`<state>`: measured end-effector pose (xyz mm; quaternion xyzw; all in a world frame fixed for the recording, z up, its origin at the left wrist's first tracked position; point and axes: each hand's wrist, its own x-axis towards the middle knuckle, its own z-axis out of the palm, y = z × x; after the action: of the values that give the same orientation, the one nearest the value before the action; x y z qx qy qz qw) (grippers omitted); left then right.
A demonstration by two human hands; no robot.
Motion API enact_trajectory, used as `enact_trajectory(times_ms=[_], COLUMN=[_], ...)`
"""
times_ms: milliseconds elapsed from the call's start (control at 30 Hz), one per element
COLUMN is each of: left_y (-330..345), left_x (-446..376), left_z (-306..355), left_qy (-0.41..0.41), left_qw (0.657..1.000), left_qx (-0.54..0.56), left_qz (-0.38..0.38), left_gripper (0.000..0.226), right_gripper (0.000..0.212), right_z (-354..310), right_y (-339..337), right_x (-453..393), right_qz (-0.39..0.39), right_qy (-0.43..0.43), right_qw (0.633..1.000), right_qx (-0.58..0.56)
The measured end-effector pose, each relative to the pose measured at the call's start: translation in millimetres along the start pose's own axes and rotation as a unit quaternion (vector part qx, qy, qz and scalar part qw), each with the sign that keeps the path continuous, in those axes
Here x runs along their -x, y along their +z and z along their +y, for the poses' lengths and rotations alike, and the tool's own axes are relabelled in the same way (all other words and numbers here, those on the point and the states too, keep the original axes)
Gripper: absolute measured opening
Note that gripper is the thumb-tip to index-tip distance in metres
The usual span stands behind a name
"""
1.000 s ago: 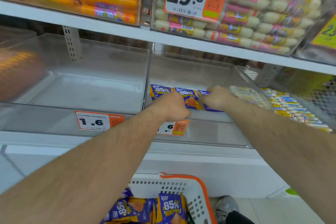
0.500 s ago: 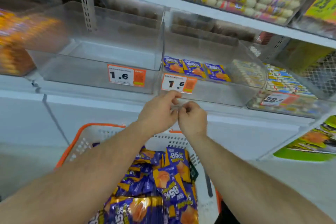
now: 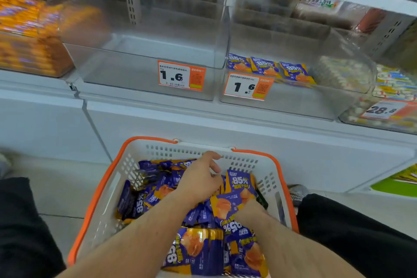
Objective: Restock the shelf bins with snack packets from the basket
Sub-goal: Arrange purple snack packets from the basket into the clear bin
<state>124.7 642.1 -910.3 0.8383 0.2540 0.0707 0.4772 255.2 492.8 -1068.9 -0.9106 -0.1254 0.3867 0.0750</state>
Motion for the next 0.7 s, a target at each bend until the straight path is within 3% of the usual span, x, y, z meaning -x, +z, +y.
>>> enact_trajectory(times_ms=[33, 167, 233, 300, 367, 433, 533, 600, 633, 700], left_y=[0.3, 0.5, -4.3, -12.7, -21.8, -28.9, -35.3, -38.9, -41.5, -46.7], left_x=[0.7, 4.4, 4.9, 2.1, -1.4, -3.7, -3.7, -1.7, 0.3, 5.7], left_z=[-1.2, -6.3, -7.1, -4.4, 3.1, 14.1, 31.9, 39.4, 42.9, 51.3], left_qy=[-0.004, -0.012, -0.002, 0.023, 0.041, 0.034, 0.018, 0.043, 0.051, 0.048], left_qw=[1.000, 0.999, 0.996, 0.986, 0.973, 0.971, 0.979, 0.993, 0.998, 0.995], left_qx=[0.002, -0.020, -0.075, -0.157, -0.216, -0.218, -0.157, -0.087, -0.041, 0.069], left_qz=[-0.001, -0.023, -0.043, -0.052, -0.066, -0.096, -0.126, -0.060, -0.019, 0.045], left_gripper=[0.046, 0.049, 0.054, 0.062, 0.068, 0.070, 0.050, 0.017, 0.010, 0.019], right_gripper=[0.018, 0.035, 0.008, 0.025, 0.023, 0.013, 0.032, 0.031, 0.033, 0.041], right_z=[-3.9, -31.6, -44.5, -62.7, -80.9, -97.6, -117.0, -122.0, -120.9, -118.0], right_y=[-7.5, -36.6, -52.1, -74.2, -101.0, -127.6, -159.8, -172.6, -175.4, -178.5], right_x=[11.6, 63.4, 75.4, 87.8, 109.6, 130.3, 156.3, 167.1, 170.0, 179.3], right_qz=[0.002, 0.070, 0.066, 0.066, 0.068, 0.058, 0.076, 0.159, 0.240, 0.419], right_qy=[-0.009, -0.055, -0.079, -0.111, -0.157, -0.205, -0.267, -0.321, -0.352, -0.388], right_qw=[0.999, 0.994, 0.990, 0.982, 0.967, 0.948, 0.932, 0.914, 0.891, 0.820], right_qx=[0.049, 0.060, 0.095, 0.137, 0.189, 0.239, 0.232, 0.191, 0.157, 0.031])
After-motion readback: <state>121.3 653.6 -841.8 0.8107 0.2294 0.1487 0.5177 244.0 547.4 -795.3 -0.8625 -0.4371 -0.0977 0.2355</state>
